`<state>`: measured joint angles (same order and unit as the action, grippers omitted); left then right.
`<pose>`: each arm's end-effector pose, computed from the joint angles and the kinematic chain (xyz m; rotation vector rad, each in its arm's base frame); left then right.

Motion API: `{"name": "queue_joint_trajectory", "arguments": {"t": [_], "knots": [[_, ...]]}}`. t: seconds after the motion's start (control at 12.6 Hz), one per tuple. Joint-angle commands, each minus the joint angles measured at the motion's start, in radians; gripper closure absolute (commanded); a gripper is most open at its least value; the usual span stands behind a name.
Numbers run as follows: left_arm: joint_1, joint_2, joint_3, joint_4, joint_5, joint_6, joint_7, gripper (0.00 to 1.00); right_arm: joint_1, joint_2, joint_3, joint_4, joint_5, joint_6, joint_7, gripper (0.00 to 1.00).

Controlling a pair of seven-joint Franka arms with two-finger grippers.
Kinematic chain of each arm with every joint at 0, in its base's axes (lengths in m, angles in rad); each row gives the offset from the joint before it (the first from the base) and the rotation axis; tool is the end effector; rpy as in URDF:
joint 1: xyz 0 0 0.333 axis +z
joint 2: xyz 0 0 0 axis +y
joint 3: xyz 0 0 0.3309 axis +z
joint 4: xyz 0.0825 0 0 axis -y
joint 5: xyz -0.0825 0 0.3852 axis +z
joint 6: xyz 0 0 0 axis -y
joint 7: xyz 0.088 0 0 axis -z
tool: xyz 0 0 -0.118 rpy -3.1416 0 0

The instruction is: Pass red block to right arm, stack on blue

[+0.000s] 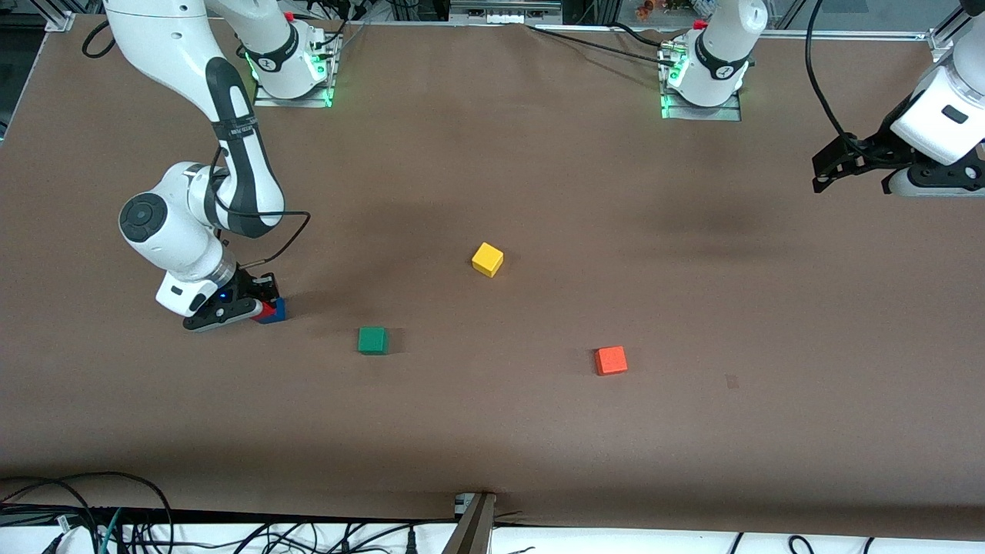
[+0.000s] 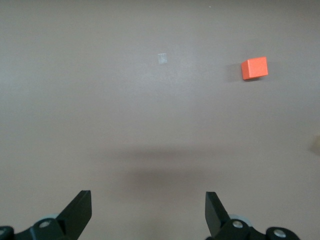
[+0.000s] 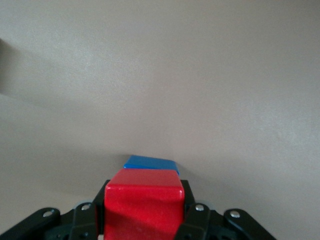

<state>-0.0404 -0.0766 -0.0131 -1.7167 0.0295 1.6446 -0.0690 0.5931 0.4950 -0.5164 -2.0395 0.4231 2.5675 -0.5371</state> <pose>0.5349 -0.0256 0.6073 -3.1114 -0.0209 -0.0099 0.6132 0.0528 0.2382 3.0768 0.5206 0.1978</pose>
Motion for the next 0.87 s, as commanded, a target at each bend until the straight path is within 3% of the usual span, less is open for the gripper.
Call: {"name": "queue_joint_trajectory", "arguments": {"t": [0.0, 0.24, 0.47, 0.79], "knots": [[-0.024, 0.028, 0.019, 0.037, 0.013, -0.012, -0.009, 0.0, 0.007, 0.004, -0.001, -0.016, -0.004, 0.022, 0.042, 0.72], [-0.016, 0.038, 0.018, 0.046, 0.017, -0.014, -0.009, 0.0, 0.007, 0.005, -0.001, -0.016, -0.004, 0.023, 0.043, 0.73], [-0.013, 0.098, 0.019, 0.12, 0.016, -0.022, -0.005, 0.0, 0.007, 0.008, -0.001, -0.016, -0.004, 0.023, 0.052, 0.72], [-0.007, 0.098, 0.016, 0.123, 0.013, -0.037, -0.003, 0.0, 0.007, 0.008, -0.001, -0.016, -0.003, 0.022, 0.055, 0.72]]}}
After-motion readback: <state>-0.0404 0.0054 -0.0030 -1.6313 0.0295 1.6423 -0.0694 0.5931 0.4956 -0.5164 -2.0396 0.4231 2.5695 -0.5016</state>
